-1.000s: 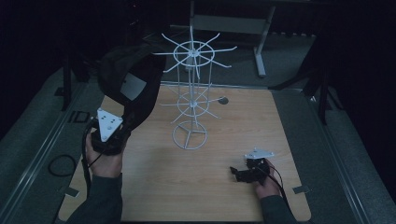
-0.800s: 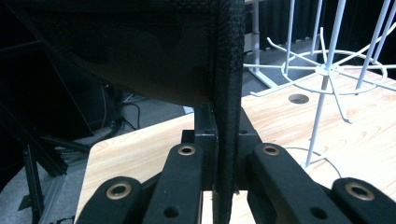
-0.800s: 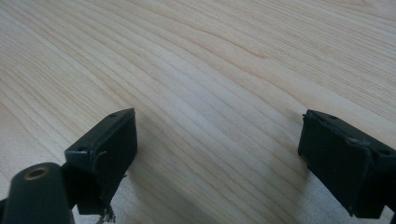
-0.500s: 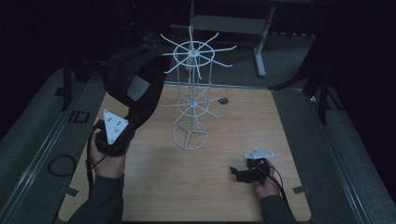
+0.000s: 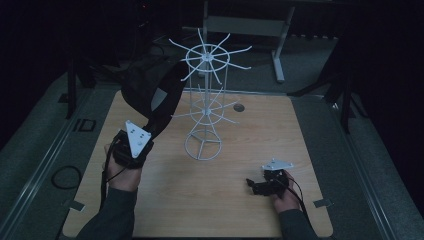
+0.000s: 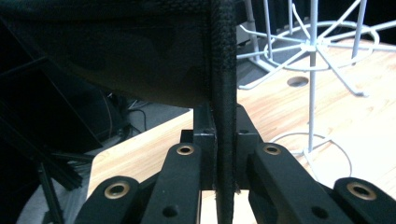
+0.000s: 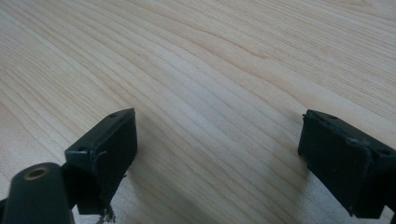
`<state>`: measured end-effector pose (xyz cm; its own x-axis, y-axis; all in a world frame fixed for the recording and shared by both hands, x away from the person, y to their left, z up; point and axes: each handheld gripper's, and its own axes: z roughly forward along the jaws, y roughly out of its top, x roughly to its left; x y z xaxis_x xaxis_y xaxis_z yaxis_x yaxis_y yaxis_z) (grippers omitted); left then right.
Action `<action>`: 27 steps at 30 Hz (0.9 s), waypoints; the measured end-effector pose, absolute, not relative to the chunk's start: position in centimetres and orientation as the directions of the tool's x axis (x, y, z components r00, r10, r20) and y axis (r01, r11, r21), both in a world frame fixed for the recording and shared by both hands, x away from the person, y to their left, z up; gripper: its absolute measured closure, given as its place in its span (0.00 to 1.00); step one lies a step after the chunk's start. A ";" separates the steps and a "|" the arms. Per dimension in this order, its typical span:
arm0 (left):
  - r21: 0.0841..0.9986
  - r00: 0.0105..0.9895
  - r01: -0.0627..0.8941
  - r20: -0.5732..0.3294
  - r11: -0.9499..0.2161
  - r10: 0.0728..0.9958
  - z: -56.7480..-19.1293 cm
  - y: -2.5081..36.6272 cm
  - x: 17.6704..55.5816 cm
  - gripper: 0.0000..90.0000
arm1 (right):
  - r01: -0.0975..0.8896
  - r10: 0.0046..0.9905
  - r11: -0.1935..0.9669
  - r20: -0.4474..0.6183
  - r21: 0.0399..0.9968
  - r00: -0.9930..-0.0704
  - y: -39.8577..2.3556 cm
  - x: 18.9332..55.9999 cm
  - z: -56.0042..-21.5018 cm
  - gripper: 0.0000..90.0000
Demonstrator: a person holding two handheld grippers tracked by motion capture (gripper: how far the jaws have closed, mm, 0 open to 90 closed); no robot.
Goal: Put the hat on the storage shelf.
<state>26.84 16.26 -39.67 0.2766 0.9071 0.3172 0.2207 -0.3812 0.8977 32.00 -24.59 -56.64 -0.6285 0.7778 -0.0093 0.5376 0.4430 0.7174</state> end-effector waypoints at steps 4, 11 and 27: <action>0.890 0.291 0.226 0.327 -0.397 0.899 -40.0 16.1 27.1 0.94 | 0.538 0.777 0.443 -0.009 0.717 -0.629 -24.6 32.0 -56.6 0.13; 0.885 0.325 0.239 0.315 -0.400 0.891 -40.4 16.2 27.2 0.91 | 0.537 0.777 0.444 -0.009 0.717 -0.630 -24.6 32.0 -56.6 0.13; 0.912 0.362 0.216 0.258 -0.350 0.896 -40.0 16.6 26.9 0.59 | 0.538 0.778 0.443 -0.008 0.717 -0.629 -24.6 32.0 -56.6 0.13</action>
